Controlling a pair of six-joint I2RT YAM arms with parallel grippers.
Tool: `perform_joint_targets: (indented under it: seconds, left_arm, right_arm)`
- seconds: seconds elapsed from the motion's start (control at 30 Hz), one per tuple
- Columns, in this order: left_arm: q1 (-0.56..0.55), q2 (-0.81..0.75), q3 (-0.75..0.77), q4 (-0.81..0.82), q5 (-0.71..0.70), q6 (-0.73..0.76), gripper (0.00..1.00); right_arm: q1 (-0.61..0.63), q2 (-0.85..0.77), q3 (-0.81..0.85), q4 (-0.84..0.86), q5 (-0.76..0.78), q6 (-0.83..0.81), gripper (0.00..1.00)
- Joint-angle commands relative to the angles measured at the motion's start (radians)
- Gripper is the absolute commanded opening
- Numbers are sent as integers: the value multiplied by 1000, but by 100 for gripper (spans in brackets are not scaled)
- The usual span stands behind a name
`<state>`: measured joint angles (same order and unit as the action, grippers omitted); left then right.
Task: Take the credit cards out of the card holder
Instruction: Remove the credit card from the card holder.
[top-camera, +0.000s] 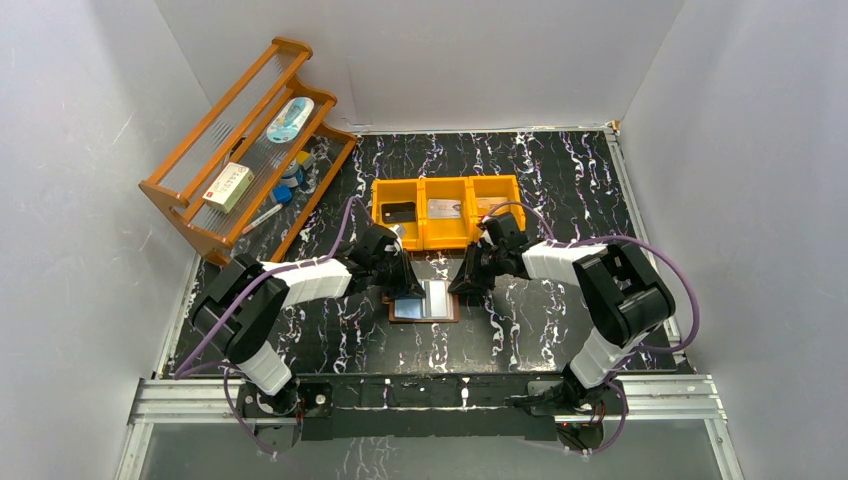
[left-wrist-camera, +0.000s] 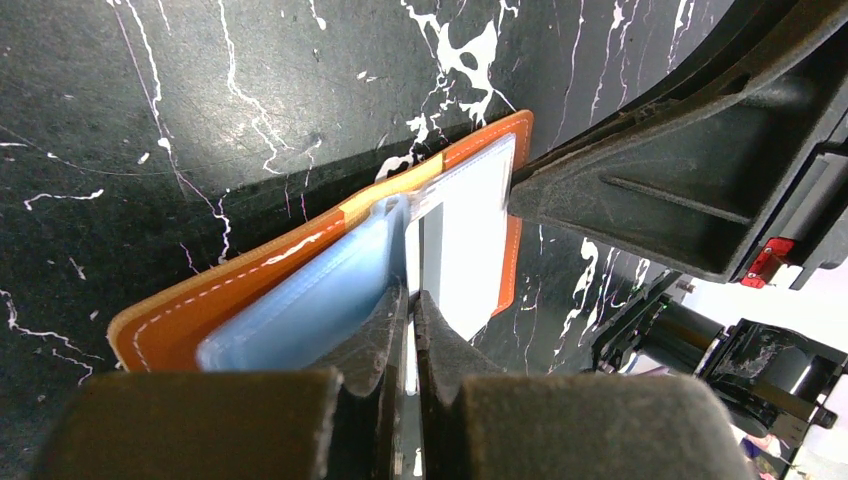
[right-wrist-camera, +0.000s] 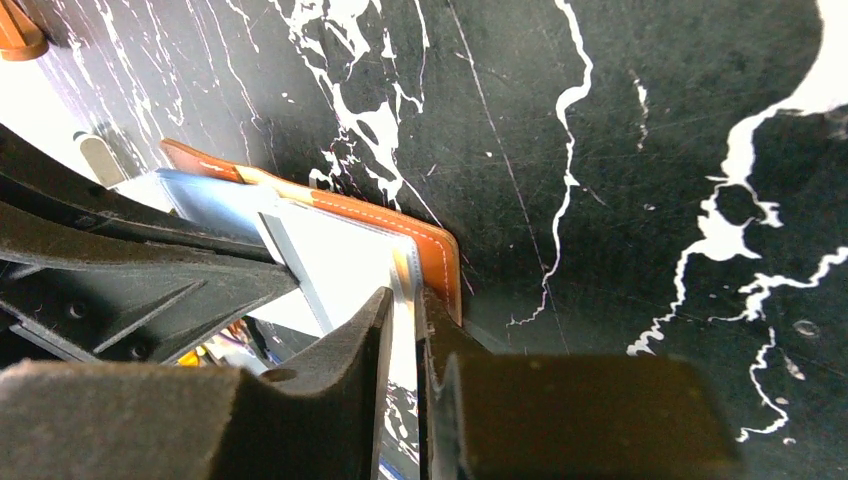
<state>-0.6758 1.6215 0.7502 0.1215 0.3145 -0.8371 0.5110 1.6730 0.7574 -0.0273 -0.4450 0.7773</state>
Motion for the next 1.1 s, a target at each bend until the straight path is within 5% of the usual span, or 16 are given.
perform_joint_targets:
  seconds: [0.0, 0.33, 1.07]
  left_arm:
    - [3, -26, 1, -30, 2, 17, 0]
    - [2, -17, 0, -21, 11, 1, 0]
    - [3, -53, 15, -112, -28, 44, 0]
  right_arm:
    - [6, -16, -2, -106, 90, -72, 23]
    - [82, -93, 112, -55, -23, -35, 28]
    - [110, 37, -16, -142, 230, -25, 25]
